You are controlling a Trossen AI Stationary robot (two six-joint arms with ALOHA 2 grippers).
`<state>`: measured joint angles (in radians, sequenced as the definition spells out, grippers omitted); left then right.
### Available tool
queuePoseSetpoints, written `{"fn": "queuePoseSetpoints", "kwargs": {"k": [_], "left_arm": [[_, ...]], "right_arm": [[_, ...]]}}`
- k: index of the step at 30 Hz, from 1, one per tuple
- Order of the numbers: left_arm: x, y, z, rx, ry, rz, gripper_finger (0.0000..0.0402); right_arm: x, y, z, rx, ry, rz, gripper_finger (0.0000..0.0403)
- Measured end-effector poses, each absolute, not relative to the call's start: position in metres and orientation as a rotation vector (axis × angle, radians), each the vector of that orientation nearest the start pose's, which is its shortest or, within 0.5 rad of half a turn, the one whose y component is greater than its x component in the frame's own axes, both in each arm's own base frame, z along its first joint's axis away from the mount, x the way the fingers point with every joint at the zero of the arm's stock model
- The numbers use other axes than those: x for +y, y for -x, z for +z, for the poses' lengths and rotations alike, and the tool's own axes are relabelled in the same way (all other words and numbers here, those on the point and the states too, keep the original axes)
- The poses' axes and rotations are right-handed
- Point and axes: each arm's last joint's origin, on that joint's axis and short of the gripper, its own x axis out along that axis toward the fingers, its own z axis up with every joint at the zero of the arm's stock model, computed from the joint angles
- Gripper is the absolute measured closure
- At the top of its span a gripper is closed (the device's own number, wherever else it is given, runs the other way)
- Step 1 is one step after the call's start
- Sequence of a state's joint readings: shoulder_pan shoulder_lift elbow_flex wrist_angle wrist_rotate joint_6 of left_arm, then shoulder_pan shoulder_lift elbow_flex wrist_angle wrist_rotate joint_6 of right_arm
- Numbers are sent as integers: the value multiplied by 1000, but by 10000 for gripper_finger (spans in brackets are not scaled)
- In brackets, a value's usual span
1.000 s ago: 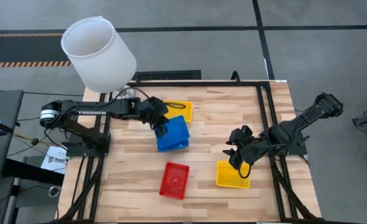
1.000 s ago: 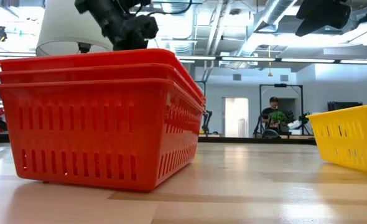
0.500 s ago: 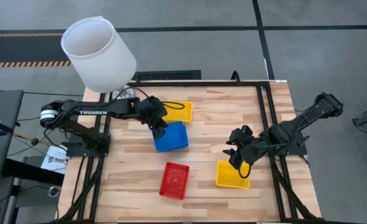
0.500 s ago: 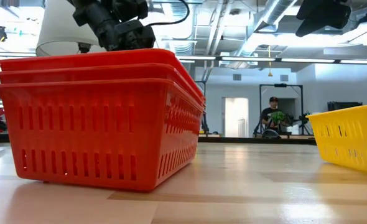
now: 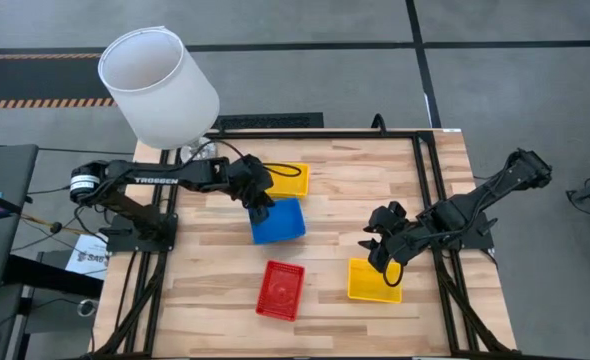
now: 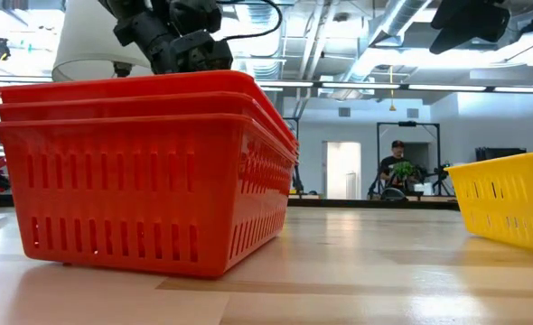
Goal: Stack baskets by color
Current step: Stack the right blue bin on top of the left blue bin, then stack the bottom yellow bin on top of the top yellow bin
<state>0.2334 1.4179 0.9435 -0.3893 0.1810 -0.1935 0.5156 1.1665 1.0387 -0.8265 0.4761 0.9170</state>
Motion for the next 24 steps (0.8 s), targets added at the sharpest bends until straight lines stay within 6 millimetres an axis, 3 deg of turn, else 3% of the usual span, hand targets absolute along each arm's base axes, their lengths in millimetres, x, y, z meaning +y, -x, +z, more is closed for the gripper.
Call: {"fn": "queuePoseSetpoints", "kwargs": {"k": [15,19,24], "left_arm": [[62,-286,221,888,351,100,390],[62,-286,222,879,329,91,356],[63,-286,222,878,301,138,288]], "right_arm": [[97,-198,298,772,-409,-338,179],[97,-198,298,772,-409,-338,179],[97,-198,298,772,-409,-338,179]]}}
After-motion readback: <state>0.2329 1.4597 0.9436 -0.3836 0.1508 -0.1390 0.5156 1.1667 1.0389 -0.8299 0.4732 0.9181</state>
